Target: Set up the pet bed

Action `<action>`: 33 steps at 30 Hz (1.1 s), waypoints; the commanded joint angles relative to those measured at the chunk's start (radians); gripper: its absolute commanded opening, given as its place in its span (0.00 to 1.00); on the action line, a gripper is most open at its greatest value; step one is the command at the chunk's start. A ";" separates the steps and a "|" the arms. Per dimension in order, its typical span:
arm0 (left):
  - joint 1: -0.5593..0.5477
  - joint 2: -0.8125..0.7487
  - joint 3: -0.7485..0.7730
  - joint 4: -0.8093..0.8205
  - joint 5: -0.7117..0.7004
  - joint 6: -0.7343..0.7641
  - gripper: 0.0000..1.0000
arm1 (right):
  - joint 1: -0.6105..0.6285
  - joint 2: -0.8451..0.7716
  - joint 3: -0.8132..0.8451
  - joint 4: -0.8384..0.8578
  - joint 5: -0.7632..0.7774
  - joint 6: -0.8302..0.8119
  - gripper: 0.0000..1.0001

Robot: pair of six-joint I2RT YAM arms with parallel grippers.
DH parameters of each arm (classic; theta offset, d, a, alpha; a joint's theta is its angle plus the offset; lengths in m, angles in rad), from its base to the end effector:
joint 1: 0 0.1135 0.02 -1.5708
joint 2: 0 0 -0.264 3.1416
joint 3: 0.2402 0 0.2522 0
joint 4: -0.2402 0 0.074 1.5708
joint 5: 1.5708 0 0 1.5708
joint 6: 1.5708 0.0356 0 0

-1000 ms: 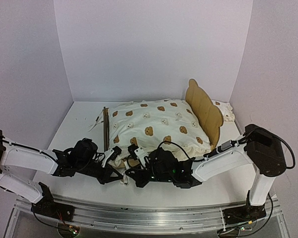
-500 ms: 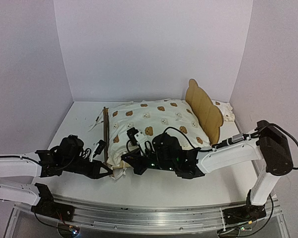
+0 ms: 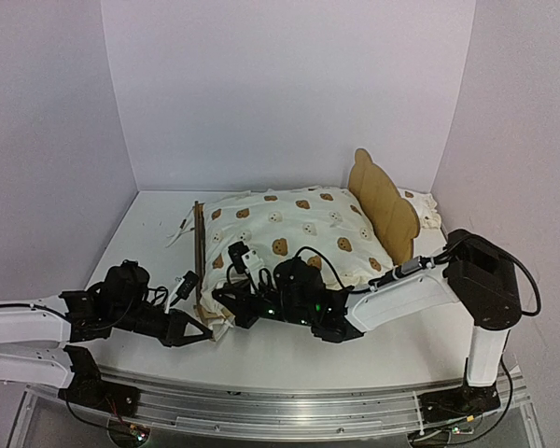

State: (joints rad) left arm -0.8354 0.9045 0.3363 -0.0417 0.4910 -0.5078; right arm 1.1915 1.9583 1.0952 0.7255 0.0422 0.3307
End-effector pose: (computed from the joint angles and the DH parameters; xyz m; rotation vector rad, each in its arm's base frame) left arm 0.1096 -0.1462 0.1794 0.6956 2.3004 -1.2402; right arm 0.1618 0.4018 0.1958 -0.7346 1.6808 1.0738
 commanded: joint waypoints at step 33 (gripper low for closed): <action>-0.034 -0.057 0.033 0.012 -0.002 0.042 0.00 | -0.003 0.065 -0.059 0.203 0.029 0.250 0.00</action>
State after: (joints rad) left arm -0.8677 0.8728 0.3177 -0.0047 0.5165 -0.4691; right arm 1.1873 2.0948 1.1050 0.9260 0.0183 0.5437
